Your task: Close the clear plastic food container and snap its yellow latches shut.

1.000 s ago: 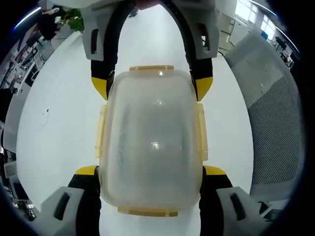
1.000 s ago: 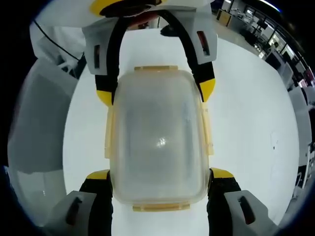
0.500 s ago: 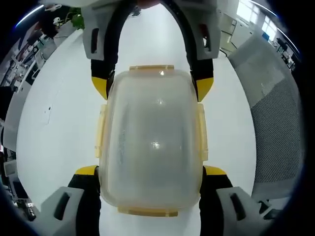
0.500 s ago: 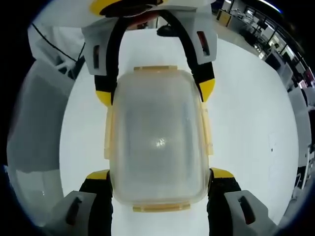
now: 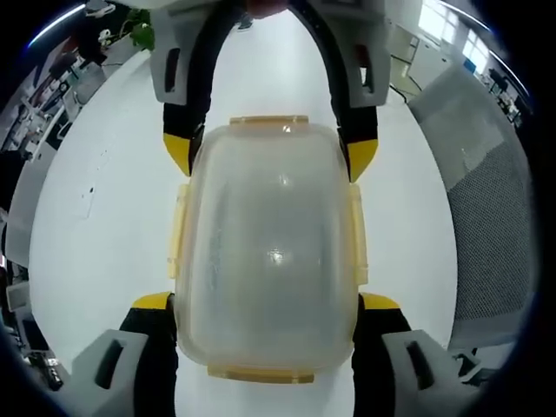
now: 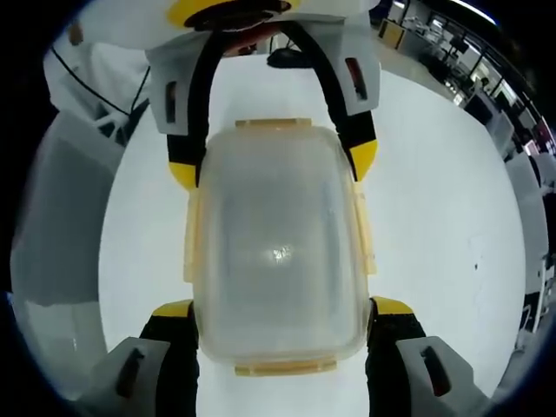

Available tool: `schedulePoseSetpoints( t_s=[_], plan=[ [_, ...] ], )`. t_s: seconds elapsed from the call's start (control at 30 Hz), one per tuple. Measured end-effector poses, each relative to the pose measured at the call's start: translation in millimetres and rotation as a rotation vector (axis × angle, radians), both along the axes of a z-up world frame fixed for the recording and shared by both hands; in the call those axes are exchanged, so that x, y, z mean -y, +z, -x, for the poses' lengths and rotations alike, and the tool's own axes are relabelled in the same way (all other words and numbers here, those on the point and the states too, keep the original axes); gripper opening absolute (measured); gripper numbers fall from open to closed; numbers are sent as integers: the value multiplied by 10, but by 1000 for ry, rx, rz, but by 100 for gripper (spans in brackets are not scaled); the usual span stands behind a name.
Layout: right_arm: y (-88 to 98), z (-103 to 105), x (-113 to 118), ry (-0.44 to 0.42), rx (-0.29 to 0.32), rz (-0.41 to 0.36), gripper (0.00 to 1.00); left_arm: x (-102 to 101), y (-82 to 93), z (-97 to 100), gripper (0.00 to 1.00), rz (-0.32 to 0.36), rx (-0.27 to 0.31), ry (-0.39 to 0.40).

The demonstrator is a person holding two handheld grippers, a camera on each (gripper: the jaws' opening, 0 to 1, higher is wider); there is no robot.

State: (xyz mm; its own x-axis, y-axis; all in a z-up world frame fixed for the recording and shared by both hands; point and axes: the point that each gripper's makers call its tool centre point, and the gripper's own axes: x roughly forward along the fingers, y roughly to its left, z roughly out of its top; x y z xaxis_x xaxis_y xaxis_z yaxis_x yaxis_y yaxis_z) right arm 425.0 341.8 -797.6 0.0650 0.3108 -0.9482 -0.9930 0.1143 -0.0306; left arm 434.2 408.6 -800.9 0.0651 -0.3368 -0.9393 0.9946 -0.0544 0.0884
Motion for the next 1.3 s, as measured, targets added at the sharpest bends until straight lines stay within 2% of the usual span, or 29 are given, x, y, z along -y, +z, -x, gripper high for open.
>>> schedulePoseSetpoints(
  t_s=[0.57,0.97,1.3],
  plan=[
    [11,-251,29,-9,5,-24,79,25,1,-250,83,-18,0,-6],
    [-6,-345,22,-18,12,-37,80,24,-24,-344,83,-29,1,-10],
    [-18,-513,26,-8,17,-36,80,34,-26,-500,83,-12,2,9]
  ],
)
